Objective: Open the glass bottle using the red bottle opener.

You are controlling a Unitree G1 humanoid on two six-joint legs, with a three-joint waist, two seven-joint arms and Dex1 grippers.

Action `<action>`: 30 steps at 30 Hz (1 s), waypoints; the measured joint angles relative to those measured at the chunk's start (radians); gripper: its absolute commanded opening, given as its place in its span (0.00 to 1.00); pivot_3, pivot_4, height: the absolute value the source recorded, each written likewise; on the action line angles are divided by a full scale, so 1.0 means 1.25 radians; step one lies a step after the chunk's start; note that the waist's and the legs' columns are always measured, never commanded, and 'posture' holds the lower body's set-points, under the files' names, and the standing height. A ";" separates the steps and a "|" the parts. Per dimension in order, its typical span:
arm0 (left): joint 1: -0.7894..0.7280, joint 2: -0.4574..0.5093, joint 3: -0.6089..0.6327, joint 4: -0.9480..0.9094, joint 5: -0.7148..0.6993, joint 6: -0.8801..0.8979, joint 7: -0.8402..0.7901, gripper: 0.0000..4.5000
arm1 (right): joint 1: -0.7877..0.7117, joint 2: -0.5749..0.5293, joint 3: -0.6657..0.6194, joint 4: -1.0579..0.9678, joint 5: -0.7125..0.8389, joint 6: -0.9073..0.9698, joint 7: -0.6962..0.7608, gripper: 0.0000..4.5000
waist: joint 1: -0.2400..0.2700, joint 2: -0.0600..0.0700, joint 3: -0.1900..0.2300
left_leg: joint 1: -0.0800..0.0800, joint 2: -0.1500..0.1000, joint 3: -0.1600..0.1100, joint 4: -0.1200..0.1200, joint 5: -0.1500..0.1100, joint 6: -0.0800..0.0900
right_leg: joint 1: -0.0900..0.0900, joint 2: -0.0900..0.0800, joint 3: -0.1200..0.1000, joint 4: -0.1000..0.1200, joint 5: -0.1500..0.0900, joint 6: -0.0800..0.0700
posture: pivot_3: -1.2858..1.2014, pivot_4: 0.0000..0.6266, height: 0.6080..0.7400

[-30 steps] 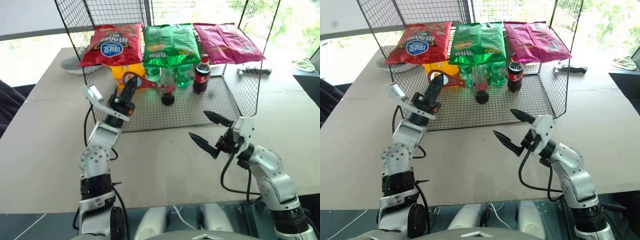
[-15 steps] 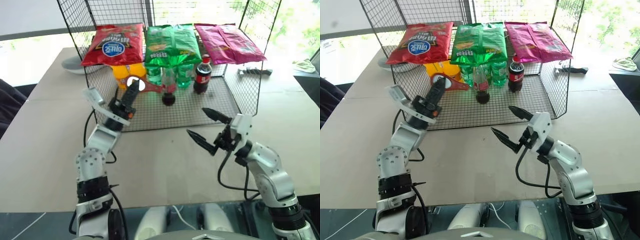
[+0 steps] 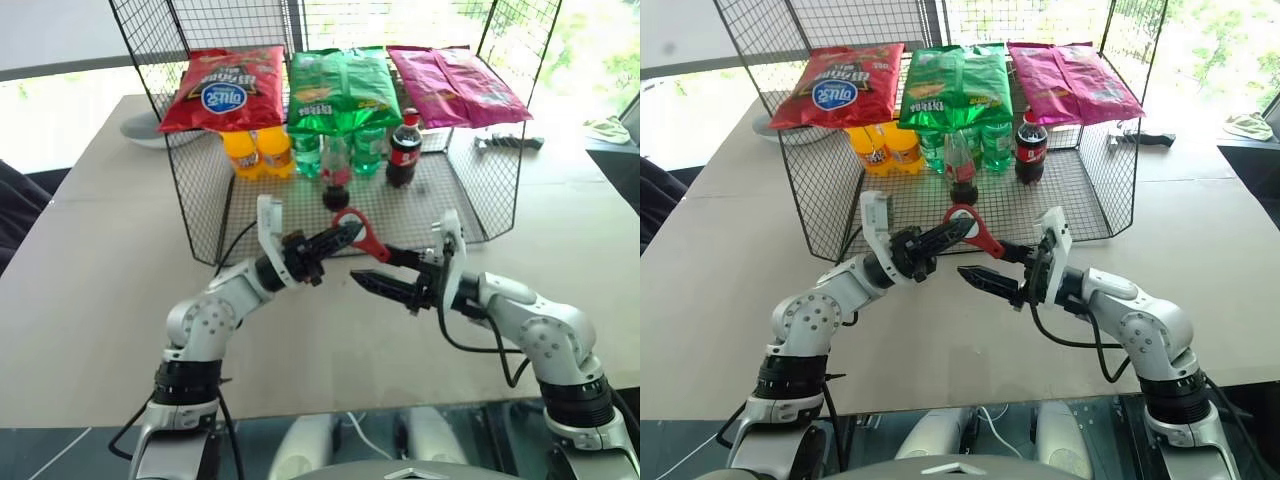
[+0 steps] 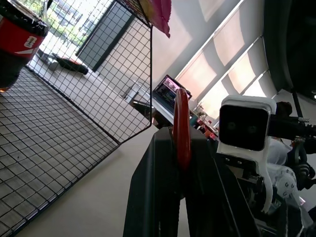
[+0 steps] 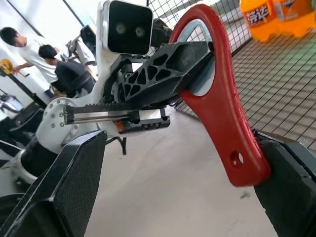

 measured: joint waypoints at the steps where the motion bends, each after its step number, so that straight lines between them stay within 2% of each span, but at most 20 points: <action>1: -0.003 -0.001 0.000 0.000 0.004 0.000 -0.005 0.01 | 0.000 0.003 -0.012 0.000 0.021 0.015 -0.009 0.94 | 0.000 0.000 0.000 | 0.000 0.000 0.000 0.000 0.000 0.000 | 0.000 0.000 0.000 0.000 0.000 0.000 | 0.52 0.24 1.00; 3: -0.005 -0.003 0.000 0.000 0.009 0.000 -0.016 0.00 | -0.003 -0.004 -0.022 0.000 0.040 0.032 -0.015 0.82 | -0.001 0.000 0.000 | 0.000 0.000 0.001 0.000 0.000 0.000 | 0.000 0.000 0.001 0.000 0.000 0.000 | 0.52 0.24 1.00; 5: -0.005 -0.005 -0.003 0.000 0.014 0.000 -0.031 0.00 | -0.007 -0.019 -0.031 0.000 0.044 0.047 -0.020 0.60 | -0.001 0.000 0.000 | 0.000 0.000 0.001 0.000 0.000 0.000 | 0.000 0.000 0.001 0.000 0.000 0.000 | 0.52 0.24 1.00; 9: -0.006 -0.006 -0.007 0.000 0.016 -0.001 -0.053 0.00 | -0.008 -0.029 -0.044 0.002 0.043 0.059 -0.022 0.27 | -0.001 0.000 0.000 | 0.000 0.000 0.001 0.000 0.000 0.001 | 0.000 0.000 0.001 0.000 0.000 0.000 | 0.52 0.24 1.00; 10: -0.008 -0.007 -0.008 0.000 0.018 -0.002 -0.062 0.00 | -0.008 -0.030 -0.047 0.006 0.044 0.060 -0.020 0.12 | -0.001 0.000 0.000 | 0.000 0.000 0.001 0.000 0.000 0.001 | 0.000 0.000 0.001 0.000 0.000 0.000 | 0.52 0.24 1.00; 12: -0.008 -0.007 -0.001 0.008 0.018 -0.002 -0.070 0.00 | -0.008 -0.029 -0.047 0.006 0.055 0.062 -0.007 0.01 | -0.001 0.000 0.000 | 0.000 0.000 0.001 0.000 0.000 0.001 | 0.000 0.000 0.001 0.000 0.000 0.000 | 0.52 0.24 1.00; 13: -0.009 -0.007 0.000 0.009 0.018 -0.002 -0.075 0.00 | -0.008 -0.029 -0.047 0.006 0.056 0.062 -0.004 0.00 | -0.002 0.000 0.000 | 0.000 0.000 0.001 0.000 0.000 0.001 | 0.000 0.000 0.001 0.000 0.000 0.000 | 0.52 0.24 1.00; 16: -0.012 -0.007 0.000 0.014 0.032 -0.016 -0.082 0.20 | -0.009 -0.029 -0.046 0.006 0.060 0.062 0.003 0.00 | -0.002 0.000 0.000 | 0.000 0.000 0.001 0.000 0.000 0.001 | 0.000 0.000 0.001 0.000 0.000 0.000 | 0.52 0.24 1.00; 18: -0.012 -0.007 -0.002 0.016 0.067 -0.039 -0.078 0.38 | -0.009 -0.029 -0.042 0.006 0.056 0.062 0.002 0.00 | -0.001 0.000 0.000 | 0.000 0.000 0.001 0.000 0.000 0.001 | 0.000 0.000 0.001 0.000 0.000 0.000 | 0.52 0.24 1.00; 23: -0.010 -0.021 0.003 0.019 0.117 -0.076 -0.054 0.90 | -0.006 -0.014 -0.043 0.006 0.050 0.044 0.000 0.00 | -0.001 0.000 0.000 | 0.000 0.000 0.001 0.000 0.000 0.001 | 0.000 0.000 0.001 0.000 0.000 0.000 | 0.52 0.24 1.00; 24: -0.010 -0.023 0.003 0.020 0.121 -0.079 -0.050 0.96 | -0.006 -0.011 -0.044 0.006 0.049 0.039 -0.001 0.00 | -0.001 0.000 0.000 | 0.000 0.000 0.001 0.000 0.000 0.001 | 0.000 0.000 0.001 0.000 0.000 0.000 | 0.52 0.24 1.00; 27: -0.006 -0.044 0.003 0.026 0.150 -0.112 -0.027 0.98 | 0.015 0.009 -0.048 0.015 -0.004 -0.030 -0.008 0.00 | 0.000 0.000 0.000 | 0.000 0.000 0.001 0.000 0.000 0.001 | -0.001 0.000 0.001 0.000 0.000 0.000 | 0.52 0.24 1.00; 30: 0.006 -0.063 0.009 0.026 0.180 -0.163 -0.011 0.98 | 0.043 0.014 -0.053 0.062 -0.140 -0.178 -0.021 0.00 | 0.000 0.000 0.000 | 0.000 0.000 0.002 0.000 0.000 0.001 | -0.001 0.000 0.001 0.000 0.000 0.000 | 0.52 0.24 1.00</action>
